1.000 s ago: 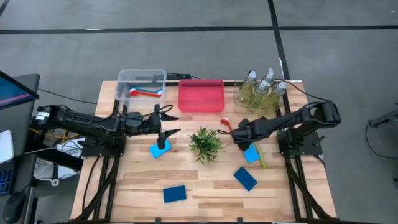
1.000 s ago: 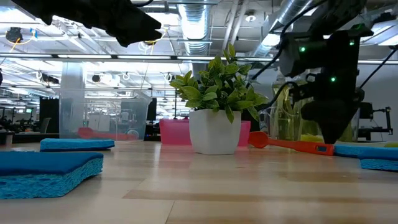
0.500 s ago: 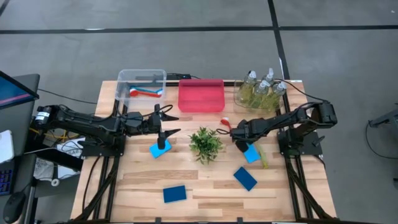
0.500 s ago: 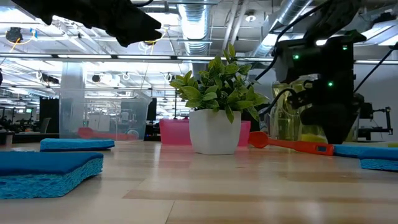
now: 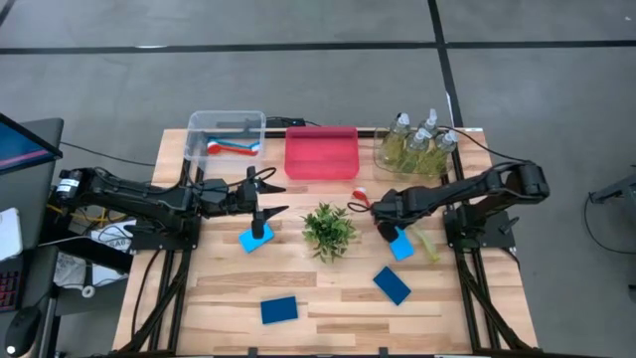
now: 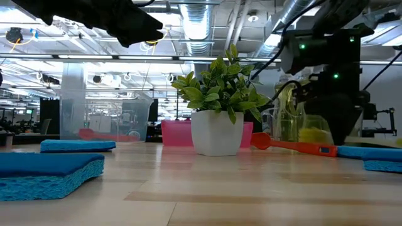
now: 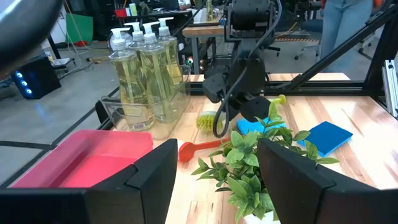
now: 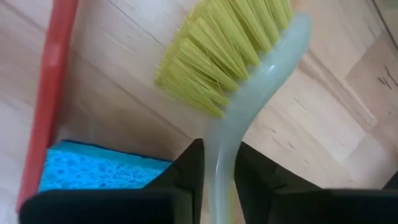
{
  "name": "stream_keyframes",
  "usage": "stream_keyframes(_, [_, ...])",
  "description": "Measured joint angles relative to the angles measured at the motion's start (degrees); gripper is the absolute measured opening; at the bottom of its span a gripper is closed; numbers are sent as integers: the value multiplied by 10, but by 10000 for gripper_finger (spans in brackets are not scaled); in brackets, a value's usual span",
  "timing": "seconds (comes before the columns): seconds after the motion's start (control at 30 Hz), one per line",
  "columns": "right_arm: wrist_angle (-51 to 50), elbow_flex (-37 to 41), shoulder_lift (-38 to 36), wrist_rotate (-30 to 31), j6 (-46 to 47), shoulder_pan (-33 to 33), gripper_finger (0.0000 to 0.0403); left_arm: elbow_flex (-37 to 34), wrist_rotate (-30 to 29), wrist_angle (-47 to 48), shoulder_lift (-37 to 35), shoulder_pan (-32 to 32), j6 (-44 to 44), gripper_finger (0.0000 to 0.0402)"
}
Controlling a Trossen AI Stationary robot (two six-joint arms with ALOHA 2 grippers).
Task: Pick & Place Kitchen Sink Supplies
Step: Put the green dish brush into the left transparent bin
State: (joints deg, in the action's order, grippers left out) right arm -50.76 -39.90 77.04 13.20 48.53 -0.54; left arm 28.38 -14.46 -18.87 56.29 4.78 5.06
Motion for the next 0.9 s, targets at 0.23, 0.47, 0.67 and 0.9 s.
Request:
stream_keyframes(0.23, [0, 0, -35, 15, 0, 0, 50, 0, 0, 0, 0, 0, 0, 221])
stream_keyframes(0.47, [6, 0, -87, 63, -9, 28, 52, 0, 0, 0, 0, 0, 0, 221])
stream_keyframes(0.67, [7, 0, -137, 126, -9, 65, 52, 0, 0, 0, 0, 0, 0, 221])
stream_keyframes(0.9, [24, -27, -194, 255, -12, 108, 52, 0, 0, -3, 0, 0, -12, 221])
